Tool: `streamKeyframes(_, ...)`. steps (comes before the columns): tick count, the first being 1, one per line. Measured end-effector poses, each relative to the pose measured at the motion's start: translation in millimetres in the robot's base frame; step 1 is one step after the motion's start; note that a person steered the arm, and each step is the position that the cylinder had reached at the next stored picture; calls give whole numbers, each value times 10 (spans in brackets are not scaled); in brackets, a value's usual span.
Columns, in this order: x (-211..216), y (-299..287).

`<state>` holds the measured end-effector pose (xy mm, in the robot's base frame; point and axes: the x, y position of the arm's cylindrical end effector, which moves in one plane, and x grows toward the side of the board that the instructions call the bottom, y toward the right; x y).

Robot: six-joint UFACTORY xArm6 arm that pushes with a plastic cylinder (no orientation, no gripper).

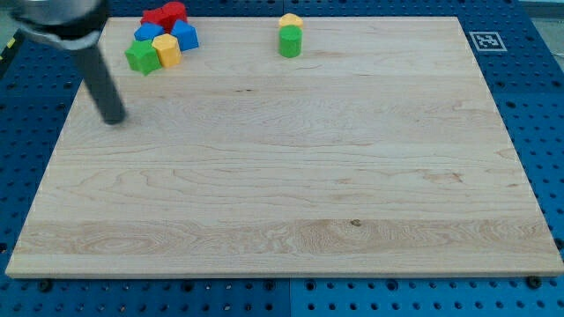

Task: Push the green star to the center

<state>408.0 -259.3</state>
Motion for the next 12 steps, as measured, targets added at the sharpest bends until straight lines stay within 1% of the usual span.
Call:
streamKeyframes(1,-93,-66)
streamKeyframes(2,-640,106)
streamKeyframes(3,-1029,159)
streamKeyframes(4,-1030,159)
streamKeyframes(6,-1029,-455)
streamKeyframes(7,-1271,-416)
streamKeyframes(8,-1501,-185)
streamKeyframes(9,-1388,172)
streamKeyframes(12,-633,1369)
